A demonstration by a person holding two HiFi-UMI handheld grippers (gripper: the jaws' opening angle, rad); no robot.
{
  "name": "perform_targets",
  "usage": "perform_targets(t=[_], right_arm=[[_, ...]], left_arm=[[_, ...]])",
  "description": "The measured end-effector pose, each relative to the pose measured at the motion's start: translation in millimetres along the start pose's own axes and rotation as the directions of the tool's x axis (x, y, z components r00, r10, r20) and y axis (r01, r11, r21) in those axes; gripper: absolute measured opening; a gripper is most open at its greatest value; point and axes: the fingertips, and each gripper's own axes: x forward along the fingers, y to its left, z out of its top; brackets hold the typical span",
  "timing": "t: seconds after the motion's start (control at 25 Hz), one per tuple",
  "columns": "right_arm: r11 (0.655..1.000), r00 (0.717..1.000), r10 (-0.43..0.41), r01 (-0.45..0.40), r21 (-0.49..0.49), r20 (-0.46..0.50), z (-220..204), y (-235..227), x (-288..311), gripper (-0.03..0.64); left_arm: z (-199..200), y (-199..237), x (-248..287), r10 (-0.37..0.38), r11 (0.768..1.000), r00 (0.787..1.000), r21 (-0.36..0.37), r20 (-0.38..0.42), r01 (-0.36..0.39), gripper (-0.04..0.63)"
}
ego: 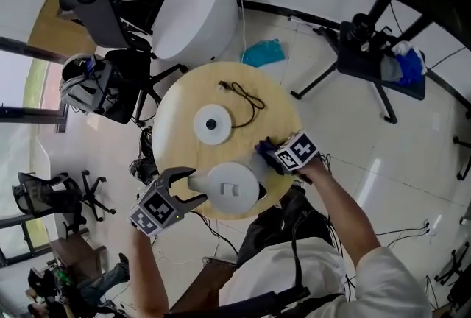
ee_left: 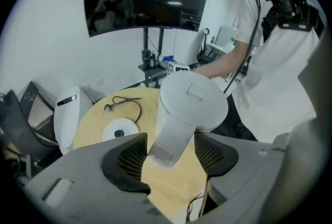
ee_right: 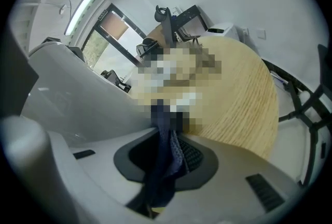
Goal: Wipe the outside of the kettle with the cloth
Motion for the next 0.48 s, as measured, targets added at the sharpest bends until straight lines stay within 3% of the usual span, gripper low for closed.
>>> perform_targets(t=[0.2, 0.36, 0.48], right_arm=[[1.000, 0.999, -0.014, 0.014, 0.007, 0.048, 6, 3, -7, 0.081], [1.000, 0.988, 0.007, -0.003, -0.028, 0.153, 33, 17, -24, 0.081], [0.998, 0.979, 0.050, -0.040, -0.055, 0.196, 48, 30, -31, 0.081]], left_arm=[[-2, -12, -12, 0.086, 0.978, 0.995, -0.194, 0.055, -0.074, 0.301], [-13, -8, -23, 0.158, 0.935, 0.984, -0.334, 0.086, -0.121, 0.336], [-10, -9, -30, 0.165, 0.912, 0.978, -0.397, 0.131, -0.101, 0.337]])
